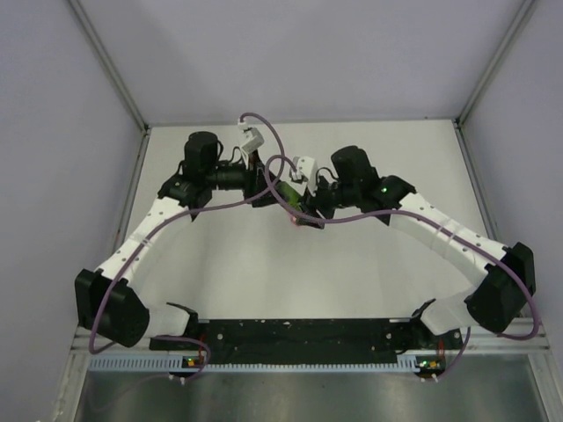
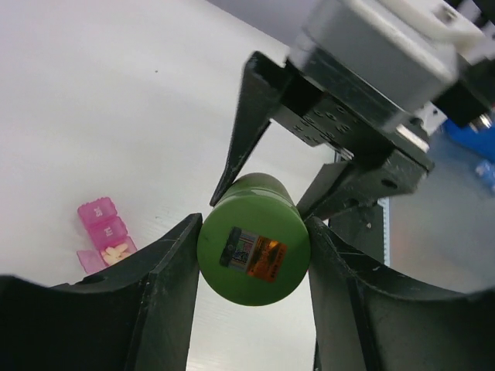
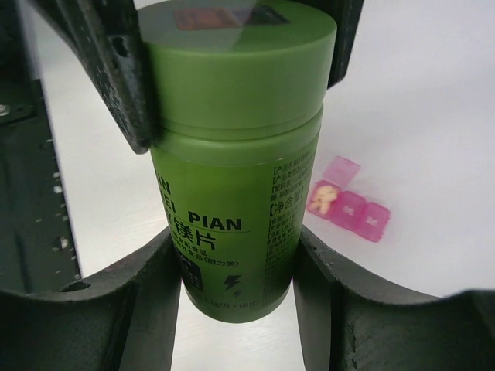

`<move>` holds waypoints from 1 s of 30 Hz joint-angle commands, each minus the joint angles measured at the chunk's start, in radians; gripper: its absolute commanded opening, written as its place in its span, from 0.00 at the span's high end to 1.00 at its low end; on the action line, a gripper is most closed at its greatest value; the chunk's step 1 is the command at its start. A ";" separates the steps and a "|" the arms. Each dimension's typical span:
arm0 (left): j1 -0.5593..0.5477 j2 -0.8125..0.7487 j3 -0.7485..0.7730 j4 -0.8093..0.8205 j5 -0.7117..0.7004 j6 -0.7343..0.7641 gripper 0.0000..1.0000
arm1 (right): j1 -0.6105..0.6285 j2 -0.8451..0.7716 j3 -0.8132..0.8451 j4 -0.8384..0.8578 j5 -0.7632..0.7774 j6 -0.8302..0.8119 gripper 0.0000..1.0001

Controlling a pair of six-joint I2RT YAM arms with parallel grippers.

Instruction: Sort the pills into containers

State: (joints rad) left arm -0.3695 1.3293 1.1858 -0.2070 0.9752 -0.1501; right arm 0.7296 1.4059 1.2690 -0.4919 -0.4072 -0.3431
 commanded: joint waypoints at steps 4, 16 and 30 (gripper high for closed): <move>-0.019 -0.053 -0.025 -0.198 0.355 0.461 1.00 | -0.050 0.022 0.104 -0.068 -0.438 -0.063 1.00; -0.034 -0.077 0.000 -0.300 0.229 0.514 0.18 | -0.047 0.096 0.171 -0.172 -0.493 -0.114 1.00; 0.006 -0.134 -0.023 0.049 -0.191 -0.150 0.01 | -0.042 0.054 0.116 -0.017 -0.170 -0.005 1.00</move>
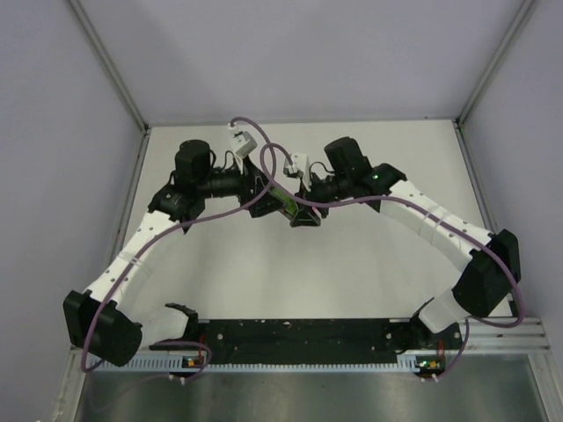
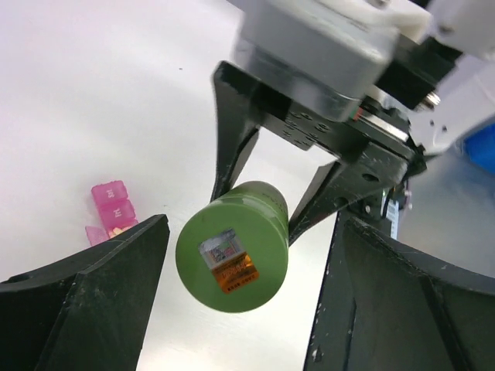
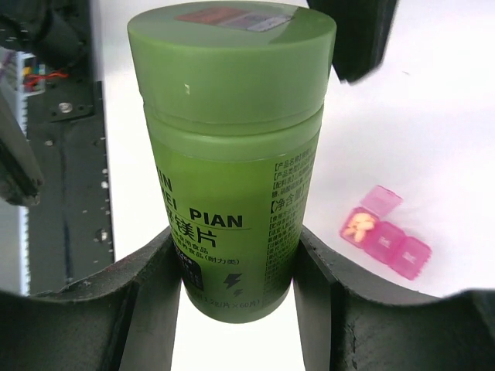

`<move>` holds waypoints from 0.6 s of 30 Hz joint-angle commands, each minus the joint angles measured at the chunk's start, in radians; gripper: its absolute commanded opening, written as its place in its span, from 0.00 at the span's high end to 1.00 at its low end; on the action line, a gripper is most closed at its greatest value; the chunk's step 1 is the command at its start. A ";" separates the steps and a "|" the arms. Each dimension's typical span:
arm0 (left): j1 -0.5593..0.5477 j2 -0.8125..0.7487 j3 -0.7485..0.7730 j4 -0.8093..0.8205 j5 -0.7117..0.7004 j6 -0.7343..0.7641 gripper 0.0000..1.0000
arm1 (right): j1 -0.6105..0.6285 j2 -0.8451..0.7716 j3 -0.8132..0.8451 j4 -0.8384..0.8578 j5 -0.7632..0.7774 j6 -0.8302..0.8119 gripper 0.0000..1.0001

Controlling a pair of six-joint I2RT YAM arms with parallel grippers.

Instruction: Sort the pills into containers

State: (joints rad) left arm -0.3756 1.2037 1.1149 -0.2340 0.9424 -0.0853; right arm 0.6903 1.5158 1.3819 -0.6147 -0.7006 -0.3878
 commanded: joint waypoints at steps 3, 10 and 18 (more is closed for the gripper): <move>0.015 0.022 0.078 0.038 -0.211 -0.301 0.02 | -0.002 -0.072 -0.015 0.151 0.196 0.059 1.00; 0.015 0.079 0.109 0.016 -0.223 -0.396 0.15 | 0.017 -0.103 -0.040 0.190 0.303 0.070 1.00; 0.015 0.115 0.135 0.012 -0.205 -0.395 0.30 | 0.023 -0.101 -0.050 0.191 0.319 0.072 1.00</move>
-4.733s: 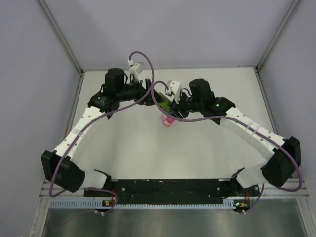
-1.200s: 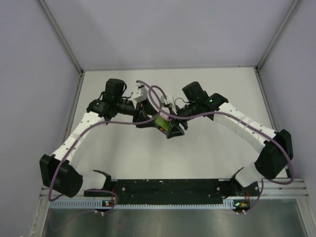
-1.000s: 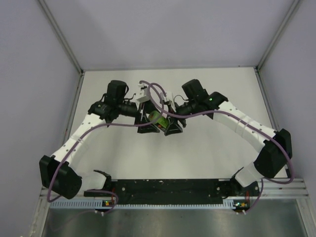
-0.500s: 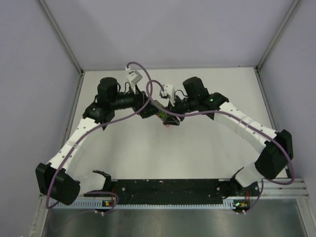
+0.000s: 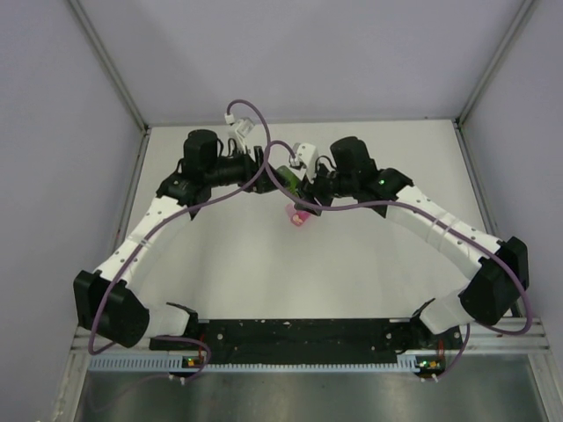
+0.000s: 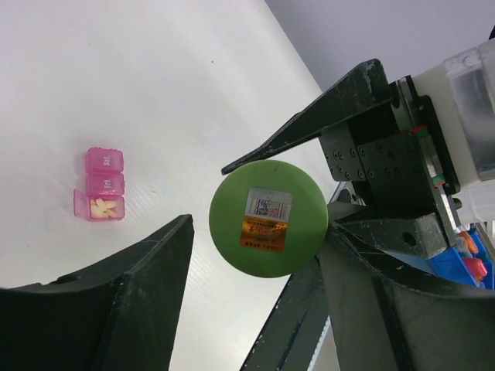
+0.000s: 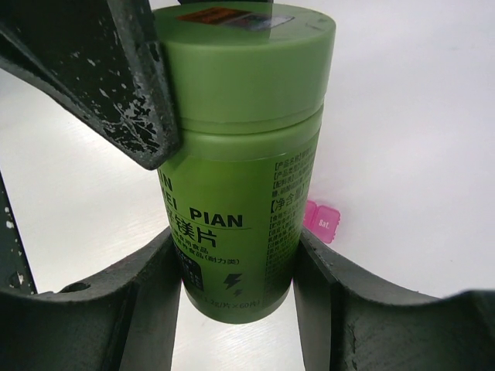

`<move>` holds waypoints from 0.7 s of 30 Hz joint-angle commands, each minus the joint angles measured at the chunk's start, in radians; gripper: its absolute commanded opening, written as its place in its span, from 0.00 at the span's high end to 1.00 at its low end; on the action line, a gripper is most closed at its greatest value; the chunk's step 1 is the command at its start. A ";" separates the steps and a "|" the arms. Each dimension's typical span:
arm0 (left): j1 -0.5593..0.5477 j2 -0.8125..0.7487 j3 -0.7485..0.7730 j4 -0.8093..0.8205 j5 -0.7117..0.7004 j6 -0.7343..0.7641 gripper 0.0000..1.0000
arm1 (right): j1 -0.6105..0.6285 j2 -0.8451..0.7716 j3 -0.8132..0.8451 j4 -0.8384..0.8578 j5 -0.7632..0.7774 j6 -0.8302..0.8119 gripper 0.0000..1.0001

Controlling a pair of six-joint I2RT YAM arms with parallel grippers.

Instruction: Sort the pills into containers

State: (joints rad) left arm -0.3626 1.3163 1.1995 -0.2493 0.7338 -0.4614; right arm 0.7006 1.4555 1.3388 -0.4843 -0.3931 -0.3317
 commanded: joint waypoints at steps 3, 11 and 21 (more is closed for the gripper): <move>0.004 0.004 0.049 0.035 0.018 -0.016 0.29 | 0.013 -0.040 -0.010 0.062 0.011 0.016 1.00; 0.002 0.001 0.054 0.051 0.032 -0.006 0.34 | 0.013 -0.034 -0.013 0.061 0.011 0.016 1.00; 0.004 0.015 -0.003 0.134 0.257 0.133 1.00 | 0.013 -0.049 -0.024 0.053 -0.065 0.005 1.00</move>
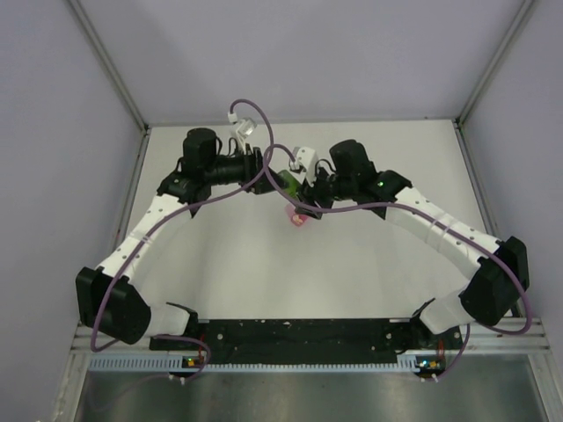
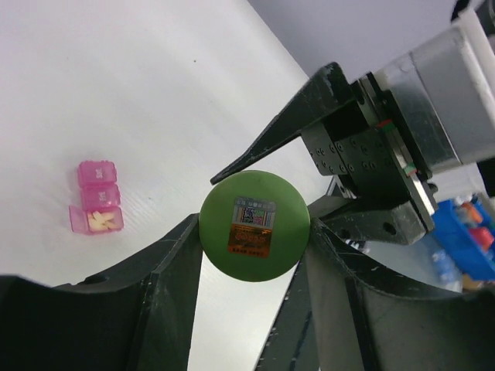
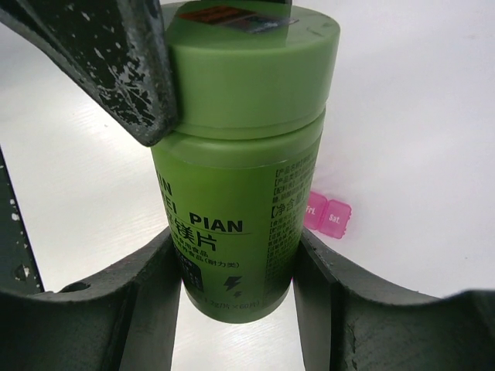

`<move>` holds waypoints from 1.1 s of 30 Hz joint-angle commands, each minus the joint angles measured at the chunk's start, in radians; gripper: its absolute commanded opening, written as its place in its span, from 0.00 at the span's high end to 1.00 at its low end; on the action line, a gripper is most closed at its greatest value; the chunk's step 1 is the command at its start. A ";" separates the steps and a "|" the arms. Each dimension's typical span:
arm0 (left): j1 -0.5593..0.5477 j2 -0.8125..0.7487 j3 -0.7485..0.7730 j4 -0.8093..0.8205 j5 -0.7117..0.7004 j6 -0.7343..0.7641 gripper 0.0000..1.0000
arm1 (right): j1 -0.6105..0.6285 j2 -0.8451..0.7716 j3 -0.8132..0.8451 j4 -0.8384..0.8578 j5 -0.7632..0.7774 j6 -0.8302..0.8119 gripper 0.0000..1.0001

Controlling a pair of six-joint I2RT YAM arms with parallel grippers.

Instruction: Sort the pills into containers

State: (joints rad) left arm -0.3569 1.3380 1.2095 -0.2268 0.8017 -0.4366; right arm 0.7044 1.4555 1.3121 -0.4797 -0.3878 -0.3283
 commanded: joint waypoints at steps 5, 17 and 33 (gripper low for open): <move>-0.004 -0.048 -0.085 0.036 0.459 0.483 1.00 | -0.022 -0.054 0.027 0.003 -0.290 -0.028 1.00; -0.004 0.009 0.022 -0.481 0.504 1.017 0.39 | -0.034 0.017 0.108 -0.175 -0.566 -0.138 1.00; 0.004 -0.152 -0.096 0.150 0.067 0.139 0.01 | 0.003 -0.020 0.056 -0.004 -0.143 -0.032 1.00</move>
State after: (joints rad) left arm -0.3561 1.2163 1.0939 -0.2344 1.0420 -0.0483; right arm 0.6830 1.4860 1.3560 -0.5983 -0.6724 -0.3916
